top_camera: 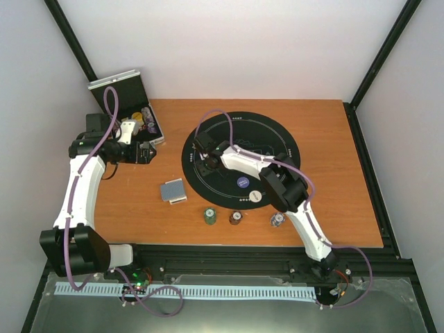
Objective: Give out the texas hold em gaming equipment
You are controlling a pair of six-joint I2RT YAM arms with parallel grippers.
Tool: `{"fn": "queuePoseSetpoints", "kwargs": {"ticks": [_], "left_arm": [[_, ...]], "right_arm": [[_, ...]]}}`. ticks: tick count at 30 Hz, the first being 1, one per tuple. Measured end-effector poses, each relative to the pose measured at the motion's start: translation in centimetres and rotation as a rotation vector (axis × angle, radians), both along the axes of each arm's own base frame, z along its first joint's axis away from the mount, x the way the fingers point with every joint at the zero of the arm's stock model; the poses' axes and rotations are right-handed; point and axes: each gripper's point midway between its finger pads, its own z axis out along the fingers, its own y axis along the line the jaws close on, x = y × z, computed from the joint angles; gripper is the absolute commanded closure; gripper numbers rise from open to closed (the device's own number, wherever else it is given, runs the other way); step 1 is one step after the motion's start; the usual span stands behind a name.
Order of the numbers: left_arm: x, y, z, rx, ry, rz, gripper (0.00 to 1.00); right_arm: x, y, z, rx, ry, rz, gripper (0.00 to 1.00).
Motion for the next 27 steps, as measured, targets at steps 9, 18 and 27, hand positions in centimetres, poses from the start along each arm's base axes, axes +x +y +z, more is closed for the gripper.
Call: {"fn": "queuePoseSetpoints", "kwargs": {"ticks": [9,18,27], "left_arm": [[0.3,0.1,-1.0,-0.006,0.050,0.000,0.00],[-0.2,0.0,-1.5,0.002,0.073,-0.021,0.00],[-0.3,0.4,-1.7,0.034,0.074,-0.024,0.00]], "right_arm": [[2.3,1.7,0.3,0.023,0.009,0.009,0.45],[-2.1,-5.8,4.2,-0.027,0.013,-0.071,0.31],[-8.7,-14.5,2.3,-0.081,0.051,-0.219,0.35]]}}
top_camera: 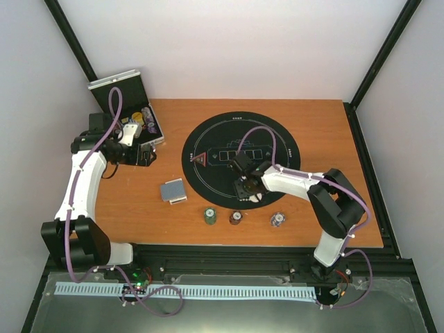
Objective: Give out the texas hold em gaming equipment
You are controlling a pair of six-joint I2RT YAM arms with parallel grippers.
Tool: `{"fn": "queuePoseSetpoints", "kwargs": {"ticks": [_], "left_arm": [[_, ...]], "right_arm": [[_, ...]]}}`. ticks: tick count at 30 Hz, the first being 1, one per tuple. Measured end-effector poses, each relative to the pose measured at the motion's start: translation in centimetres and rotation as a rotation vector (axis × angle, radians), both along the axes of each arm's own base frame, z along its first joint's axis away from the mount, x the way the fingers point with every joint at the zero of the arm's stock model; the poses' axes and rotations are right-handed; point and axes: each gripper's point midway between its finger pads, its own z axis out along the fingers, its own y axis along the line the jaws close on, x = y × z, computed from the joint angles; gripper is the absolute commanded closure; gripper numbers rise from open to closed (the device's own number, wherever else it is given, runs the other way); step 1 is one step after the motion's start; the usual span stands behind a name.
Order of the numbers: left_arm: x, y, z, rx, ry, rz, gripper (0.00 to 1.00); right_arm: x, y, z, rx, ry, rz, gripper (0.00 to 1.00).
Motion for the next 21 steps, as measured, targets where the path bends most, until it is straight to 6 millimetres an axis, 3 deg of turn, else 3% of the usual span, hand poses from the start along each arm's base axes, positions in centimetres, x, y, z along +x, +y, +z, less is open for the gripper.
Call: {"fn": "queuePoseSetpoints", "kwargs": {"ticks": [4,21], "left_arm": [[-0.3,0.0,0.0,0.009,-0.001,-0.017,0.00],[-0.6,-0.1,0.7,0.017,-0.023,-0.027,0.00]], "right_arm": [[-1.9,-1.8,-2.4,-0.044,0.052,-0.023,0.38],[0.9,-0.5,-2.6,0.004,0.021,-0.051,0.56]]}}
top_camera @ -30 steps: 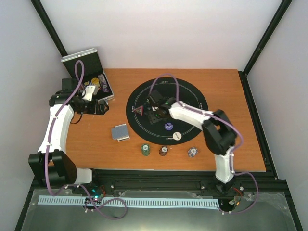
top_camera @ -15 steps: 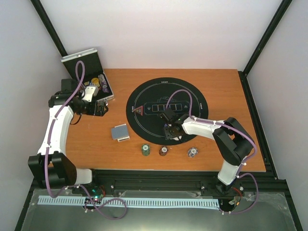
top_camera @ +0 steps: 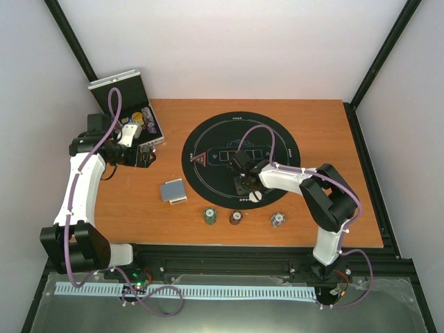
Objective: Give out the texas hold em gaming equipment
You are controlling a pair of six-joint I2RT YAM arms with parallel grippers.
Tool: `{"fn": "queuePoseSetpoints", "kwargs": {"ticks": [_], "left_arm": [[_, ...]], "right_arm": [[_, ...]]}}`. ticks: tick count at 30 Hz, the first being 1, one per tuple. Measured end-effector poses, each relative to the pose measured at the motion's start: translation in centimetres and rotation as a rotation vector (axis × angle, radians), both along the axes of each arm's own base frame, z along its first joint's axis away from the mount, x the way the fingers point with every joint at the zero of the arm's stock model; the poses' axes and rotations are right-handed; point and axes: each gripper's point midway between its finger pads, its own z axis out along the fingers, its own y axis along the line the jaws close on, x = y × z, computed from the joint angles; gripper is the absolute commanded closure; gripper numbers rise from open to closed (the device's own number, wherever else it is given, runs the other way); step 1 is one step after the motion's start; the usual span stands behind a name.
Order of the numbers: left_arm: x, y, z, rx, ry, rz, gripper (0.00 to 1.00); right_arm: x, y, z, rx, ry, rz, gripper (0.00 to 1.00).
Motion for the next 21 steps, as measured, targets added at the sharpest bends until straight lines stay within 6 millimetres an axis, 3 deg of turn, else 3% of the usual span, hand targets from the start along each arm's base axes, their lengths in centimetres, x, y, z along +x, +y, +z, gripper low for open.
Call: {"fn": "queuePoseSetpoints", "kwargs": {"ticks": [5,10,16,21], "left_arm": [[-0.1,-0.3,0.1,-0.016,0.002,-0.012,0.00],[-0.3,-0.5,0.0,-0.023,0.008,-0.017,0.00],[-0.5,-0.5,-0.1,-0.021,0.014,-0.022,0.00],[-0.7,-0.6,-0.2,-0.020,0.021,-0.036,0.00]], "right_arm": [[1.7,0.2,0.1,-0.005,-0.013,-0.017,0.67],[5.2,-0.1,0.1,-0.012,-0.046,-0.067,0.72],[10.1,-0.2,0.1,-0.016,-0.087,-0.121,0.75],[15.4,-0.7,0.2,-0.008,-0.119,-0.169,0.70]]}}
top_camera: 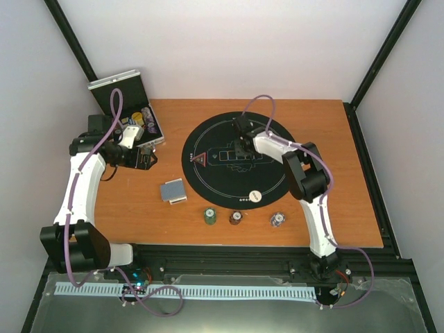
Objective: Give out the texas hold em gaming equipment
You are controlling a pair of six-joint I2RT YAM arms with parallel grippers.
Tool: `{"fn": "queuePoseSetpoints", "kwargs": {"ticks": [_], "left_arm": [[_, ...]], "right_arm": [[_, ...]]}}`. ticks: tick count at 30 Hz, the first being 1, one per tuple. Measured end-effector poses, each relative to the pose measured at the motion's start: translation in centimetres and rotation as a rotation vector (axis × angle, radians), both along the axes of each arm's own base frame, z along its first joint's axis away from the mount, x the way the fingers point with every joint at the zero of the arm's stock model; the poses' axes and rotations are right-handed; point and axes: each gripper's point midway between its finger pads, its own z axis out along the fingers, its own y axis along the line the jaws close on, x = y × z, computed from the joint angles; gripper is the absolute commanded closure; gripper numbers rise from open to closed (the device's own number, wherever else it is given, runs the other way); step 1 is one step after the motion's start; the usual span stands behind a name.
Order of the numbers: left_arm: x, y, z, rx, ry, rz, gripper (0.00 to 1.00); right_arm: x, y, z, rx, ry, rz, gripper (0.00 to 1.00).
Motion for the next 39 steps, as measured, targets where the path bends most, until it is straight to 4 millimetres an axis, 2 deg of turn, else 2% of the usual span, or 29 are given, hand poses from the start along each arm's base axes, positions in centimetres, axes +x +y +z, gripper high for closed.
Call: {"fn": "queuePoseSetpoints", "kwargs": {"ticks": [5,10,13,18,21,23,27,28,30,32,35,37,39], "left_arm": [[0.1,-0.1,-0.3,-0.002,0.008,-0.013,0.00],[0.1,-0.2,-0.5,-0.004,0.012,-0.023,0.00],[0.2,-0.3,-0.7,-0.010,0.020,-0.027,0.00],[0.5,-0.3,-1.6,-0.018,0.048,-0.028,0.00],[0.5,-0.3,-1.6,-0.017,0.049,-0.027,0.00],[0.5,-0.2,-1.6,-0.014,0.048,-0.026,0.00],[0.4,-0.1,-1.5,-0.007,0.046,-0.023,0.00],[0.4,-0.1,-1.5,-0.007,0.044,-0.023,0.00],[0.3,-0.1,-1.4,-0.007,0.040,-0.023,0.00],[0.1,-0.2,-1.1,-0.009,0.031,-0.024,0.00],[-0.1,-0.3,-0.8,-0.012,0.020,-0.025,0.00],[-0.1,-0.4,-0.7,-0.015,0.018,-0.025,0.00],[-0.3,-0.4,-0.9,-0.017,0.023,-0.023,0.00]], "right_arm": [[5.9,-0.1,0.2,0.000,-0.029,-0.026,0.70],[9.4,0.4,0.4,0.001,-0.047,-0.024,0.69],[10.4,0.5,0.5,0.004,-0.053,-0.023,0.62],[9.4,0.0,0.7,-0.005,-0.023,-0.005,0.39],[6.6,-0.8,1.6,-0.023,0.024,0.017,0.37],[4.8,-1.1,3.4,-0.021,0.016,0.027,0.37],[-0.8,-1.4,7.7,0.000,-0.017,0.052,0.36],[-2.9,-1.2,8.5,0.005,-0.027,0.066,0.36],[-6.0,-0.7,9.0,0.014,-0.038,0.090,0.36],[-9.5,-0.3,7.8,0.009,-0.018,0.117,0.35],[-15.4,-0.5,3.5,-0.041,0.082,0.159,0.36],[-17.8,-1.1,1.4,-0.075,0.138,0.168,0.36],[-19.5,-1.8,0.0,-0.100,0.174,0.169,0.37]]}}
